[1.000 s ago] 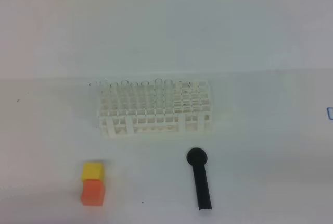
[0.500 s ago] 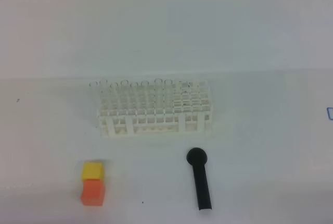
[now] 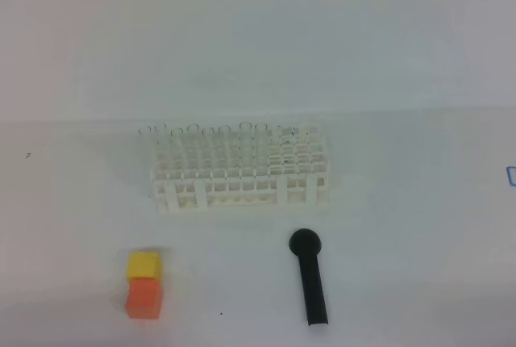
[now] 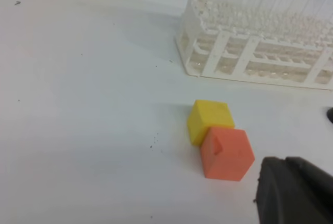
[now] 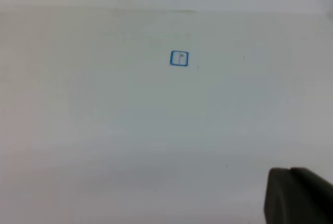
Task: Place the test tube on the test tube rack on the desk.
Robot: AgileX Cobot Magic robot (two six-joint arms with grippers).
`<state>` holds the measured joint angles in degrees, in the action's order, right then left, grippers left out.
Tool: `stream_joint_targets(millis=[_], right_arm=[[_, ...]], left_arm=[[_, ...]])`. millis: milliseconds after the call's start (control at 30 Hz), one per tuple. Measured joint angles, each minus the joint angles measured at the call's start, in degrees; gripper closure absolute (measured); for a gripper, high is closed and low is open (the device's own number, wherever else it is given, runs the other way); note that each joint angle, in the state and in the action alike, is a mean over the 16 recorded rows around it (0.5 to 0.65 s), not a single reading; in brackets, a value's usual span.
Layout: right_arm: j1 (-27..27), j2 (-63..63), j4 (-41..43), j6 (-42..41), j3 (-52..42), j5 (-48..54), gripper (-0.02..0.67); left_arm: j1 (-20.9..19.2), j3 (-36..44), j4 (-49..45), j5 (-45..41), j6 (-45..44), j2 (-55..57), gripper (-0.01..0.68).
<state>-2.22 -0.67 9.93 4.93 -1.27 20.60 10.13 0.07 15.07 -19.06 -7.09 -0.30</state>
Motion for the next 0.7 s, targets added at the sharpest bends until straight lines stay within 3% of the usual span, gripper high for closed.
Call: stream_joint_targets(millis=[700], right_arm=[[0.0, 0.0, 0.0, 0.0, 0.0, 0.0, 0.650]], left_arm=[[0.1, 0.0, -7.4, 1.1, -0.3, 0.0, 0.674]])
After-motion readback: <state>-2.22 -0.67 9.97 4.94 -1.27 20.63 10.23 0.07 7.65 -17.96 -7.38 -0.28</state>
